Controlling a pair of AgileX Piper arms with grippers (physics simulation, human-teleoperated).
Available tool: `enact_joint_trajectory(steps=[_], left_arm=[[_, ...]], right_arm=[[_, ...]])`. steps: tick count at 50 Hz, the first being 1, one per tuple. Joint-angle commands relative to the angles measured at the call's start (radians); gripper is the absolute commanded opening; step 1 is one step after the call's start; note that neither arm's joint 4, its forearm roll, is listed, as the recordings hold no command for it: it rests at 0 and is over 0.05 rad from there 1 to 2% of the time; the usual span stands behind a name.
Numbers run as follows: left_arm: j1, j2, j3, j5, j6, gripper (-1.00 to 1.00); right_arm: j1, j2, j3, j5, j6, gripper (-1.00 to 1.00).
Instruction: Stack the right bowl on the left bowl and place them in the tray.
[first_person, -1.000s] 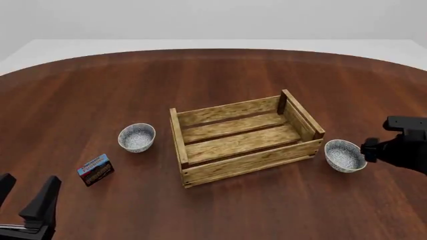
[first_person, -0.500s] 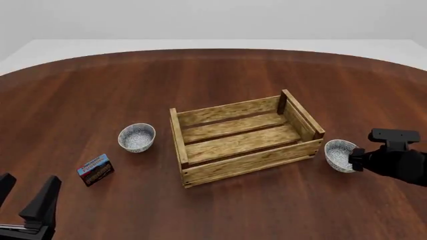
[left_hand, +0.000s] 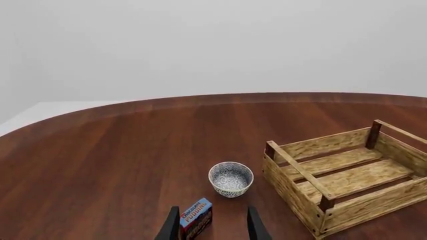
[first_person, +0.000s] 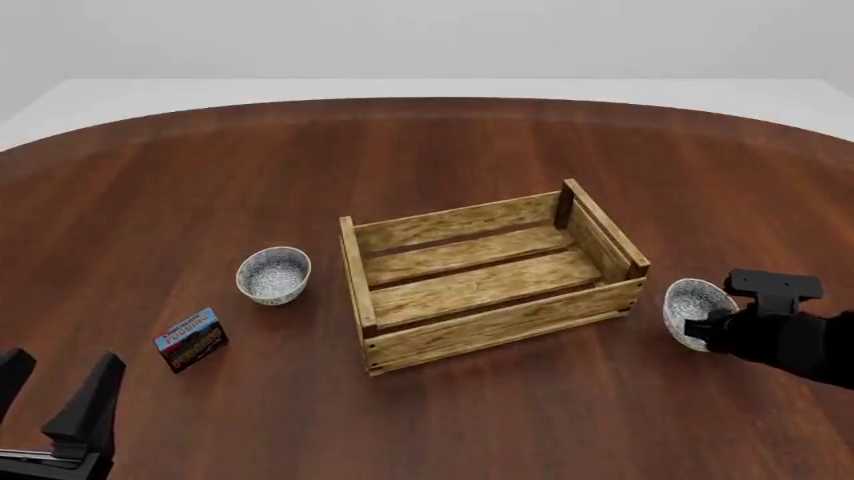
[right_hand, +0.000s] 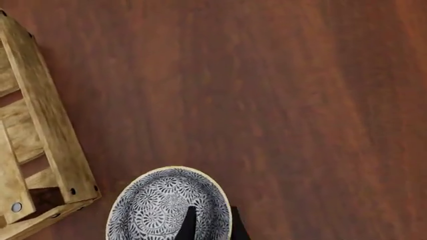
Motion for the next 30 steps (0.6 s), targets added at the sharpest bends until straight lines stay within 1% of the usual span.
enact_joint_trajectory(steps=[1, 7, 8, 13, 15, 19, 23, 30], left_arm=[[-0.001, 0.001, 0.004, -0.004, -0.001, 1.00], [-0.001, 0.002, 0.004, -0.005, -0.003, 1.00], [-0.001, 0.002, 0.004, -0.004, -0.004, 1.00], [-0.001, 0.000, 0.002, -0.002, -0.006, 1.00], [0.001, 0.000, 0.002, -0.003, -0.006, 1.00], [0.003, -0.001, 0.002, -0.005, -0.008, 1.00], [0.001, -0.001, 0.000, -0.003, -0.010, 1.00], [0.002, -0.002, -0.003, -0.002, -0.013, 1.00]], right_arm=[[0.001, 0.045, 0.005, -0.014, 0.011, -1.00], [-0.006, 0.019, 0.008, -0.003, -0.003, -1.00], [-0.005, 0.007, 0.010, 0.002, 0.003, -1.00], [-0.016, -0.039, 0.020, 0.016, -0.008, -1.00], [-0.020, -0.072, 0.026, 0.030, -0.015, -1.00], [-0.018, -0.167, 0.039, 0.074, -0.005, -1.00], [-0.025, -0.233, 0.046, 0.108, -0.019, -1.00], [-0.015, -0.353, 0.052, 0.175, -0.010, -1.00]])
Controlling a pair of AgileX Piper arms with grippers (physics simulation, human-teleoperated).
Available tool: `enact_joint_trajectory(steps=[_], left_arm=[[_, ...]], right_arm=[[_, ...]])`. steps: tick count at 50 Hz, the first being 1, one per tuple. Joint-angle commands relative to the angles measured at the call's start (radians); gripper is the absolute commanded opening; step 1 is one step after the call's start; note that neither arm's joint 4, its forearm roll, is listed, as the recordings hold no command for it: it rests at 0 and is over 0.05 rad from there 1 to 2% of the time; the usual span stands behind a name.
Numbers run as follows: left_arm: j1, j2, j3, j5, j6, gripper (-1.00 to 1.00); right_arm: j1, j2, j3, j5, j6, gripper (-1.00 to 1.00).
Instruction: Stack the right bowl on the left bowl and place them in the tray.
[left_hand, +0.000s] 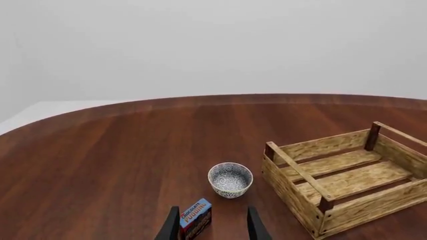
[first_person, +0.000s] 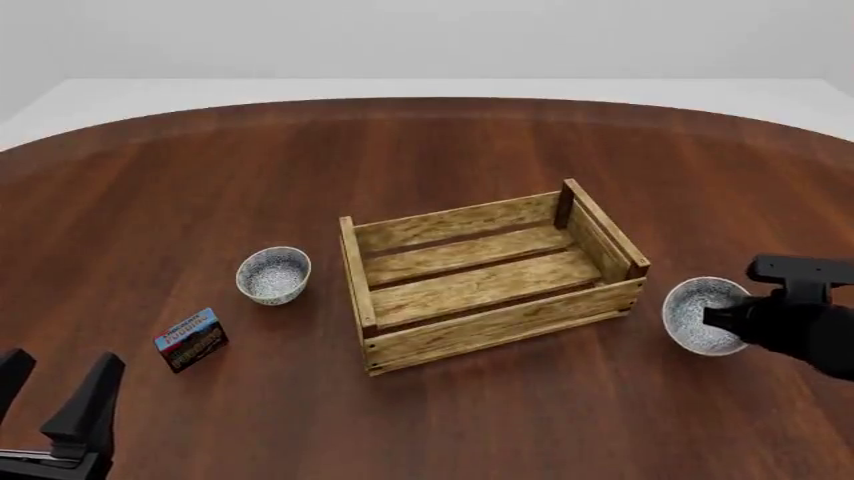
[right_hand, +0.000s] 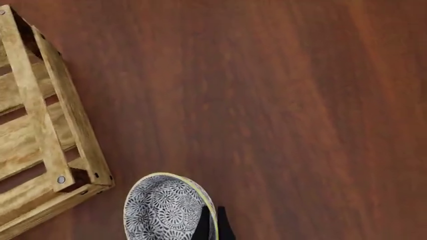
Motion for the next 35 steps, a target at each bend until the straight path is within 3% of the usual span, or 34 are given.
enact_joint_trajectory(steps=[1, 21, 35], left_arm=[[0.001, -0.001, -0.003, 0.001, -0.004, 1.00], [-0.008, 0.001, -0.020, 0.008, 0.001, 1.00], [-0.011, 0.000, -0.024, 0.010, -0.001, 1.00]], right_arm=[[0.000, -0.170, 0.017, 0.090, 0.000, -1.00], [0.051, -0.560, -0.061, 0.344, 0.025, -1.00], [0.177, -0.759, -0.143, 0.468, 0.083, -1.00]])
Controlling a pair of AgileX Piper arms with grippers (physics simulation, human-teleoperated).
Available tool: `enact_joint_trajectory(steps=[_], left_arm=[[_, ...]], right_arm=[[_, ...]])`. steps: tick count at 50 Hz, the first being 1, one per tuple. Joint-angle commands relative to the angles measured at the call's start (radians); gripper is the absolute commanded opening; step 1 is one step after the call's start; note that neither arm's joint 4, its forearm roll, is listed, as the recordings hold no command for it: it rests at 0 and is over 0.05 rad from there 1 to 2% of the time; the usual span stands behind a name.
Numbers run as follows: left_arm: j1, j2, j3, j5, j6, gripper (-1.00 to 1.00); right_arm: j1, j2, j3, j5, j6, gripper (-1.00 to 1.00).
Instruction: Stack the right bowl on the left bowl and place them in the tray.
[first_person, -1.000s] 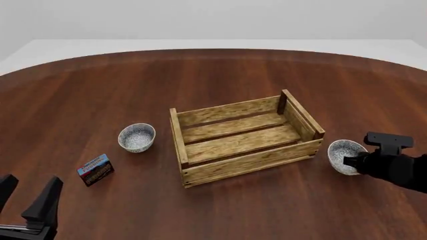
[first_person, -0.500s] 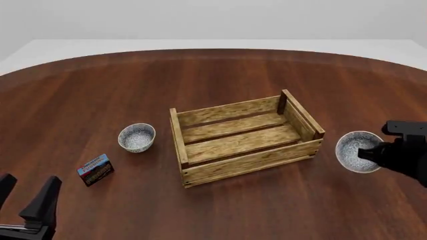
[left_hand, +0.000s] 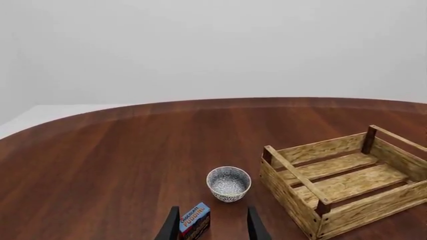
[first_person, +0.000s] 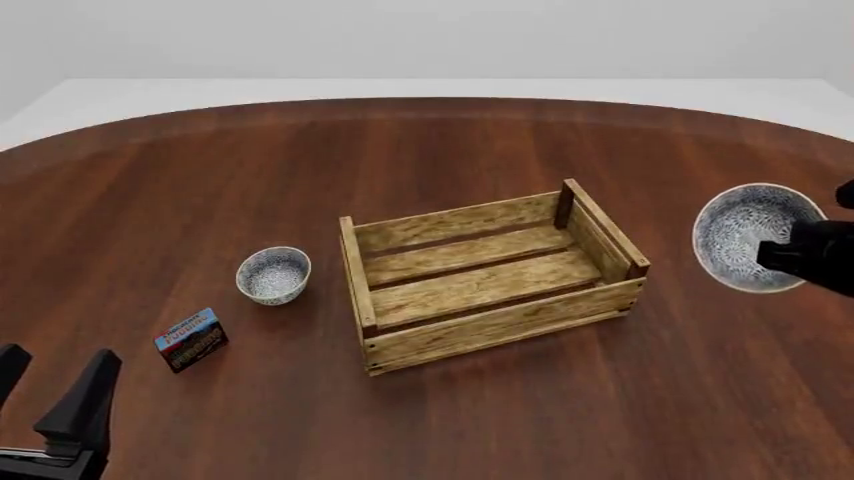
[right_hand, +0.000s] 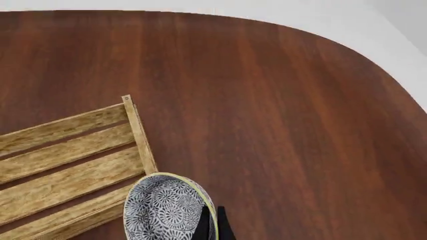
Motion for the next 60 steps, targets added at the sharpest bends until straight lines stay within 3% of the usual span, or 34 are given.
enact_joint_trajectory(steps=[1, 13, 20, 35, 51, 60], left_arm=[[-0.003, 0.000, -0.002, 0.002, 0.000, 1.00], [0.004, -0.001, -0.009, 0.004, -0.002, 1.00], [0.011, -0.001, -0.015, 0.005, 0.003, 1.00], [0.020, -0.001, -0.022, 0.010, 0.003, 1.00], [0.031, -0.001, -0.008, 0.001, -0.001, 1.00], [0.029, -0.001, -0.026, 0.015, 0.002, 1.00]], right_arm=[[0.082, -0.158, -0.065, 0.092, 0.036, -1.00], [0.182, -0.201, -0.075, 0.059, 0.102, -1.00], [0.242, -0.206, -0.098, 0.038, 0.094, -1.00], [0.351, -0.135, -0.039, -0.149, 0.153, -1.00], [0.390, -0.032, -0.053, -0.263, 0.118, -1.00], [0.424, -0.025, -0.046, -0.292, 0.145, -1.00]])
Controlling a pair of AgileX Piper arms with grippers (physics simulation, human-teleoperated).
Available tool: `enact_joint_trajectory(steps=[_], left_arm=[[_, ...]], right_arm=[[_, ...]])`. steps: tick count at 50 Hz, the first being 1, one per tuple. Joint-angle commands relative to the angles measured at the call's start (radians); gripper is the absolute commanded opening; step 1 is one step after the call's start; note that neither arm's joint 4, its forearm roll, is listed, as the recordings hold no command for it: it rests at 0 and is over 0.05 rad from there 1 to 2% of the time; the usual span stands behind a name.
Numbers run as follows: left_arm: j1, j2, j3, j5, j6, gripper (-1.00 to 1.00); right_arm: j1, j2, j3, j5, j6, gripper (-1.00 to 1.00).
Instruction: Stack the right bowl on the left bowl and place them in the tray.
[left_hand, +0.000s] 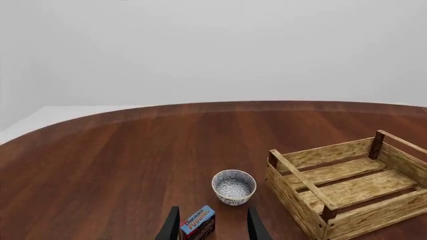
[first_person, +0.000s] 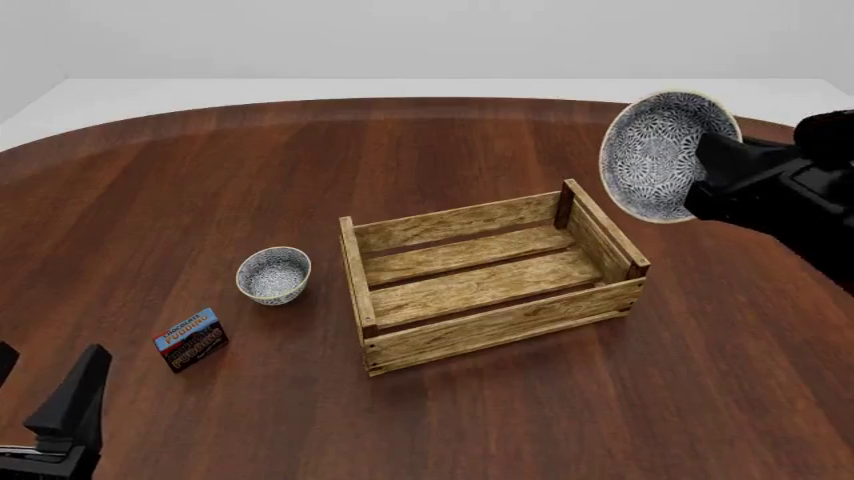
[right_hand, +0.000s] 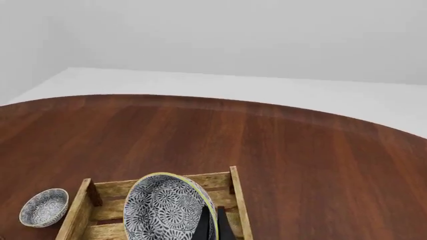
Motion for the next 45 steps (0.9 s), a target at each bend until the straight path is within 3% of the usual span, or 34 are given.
enact_joint_trajectory(steps=[1, 30, 37, 45], left_arm=[[0.000, 0.000, -0.014, 0.010, -0.002, 1.00], [-0.009, 0.001, -0.024, 0.016, -0.015, 1.00], [-0.062, 0.034, -0.048, 0.015, -0.002, 1.00], [-0.209, 0.120, -0.118, -0.025, 0.025, 1.00]], right_arm=[[0.036, 0.044, -0.001, -0.062, 0.006, -1.00], [0.062, 0.057, 0.003, -0.074, 0.002, -1.00], [0.069, 0.056, 0.002, -0.070, 0.002, -1.00], [0.074, 0.061, 0.006, -0.075, -0.003, -1.00]])
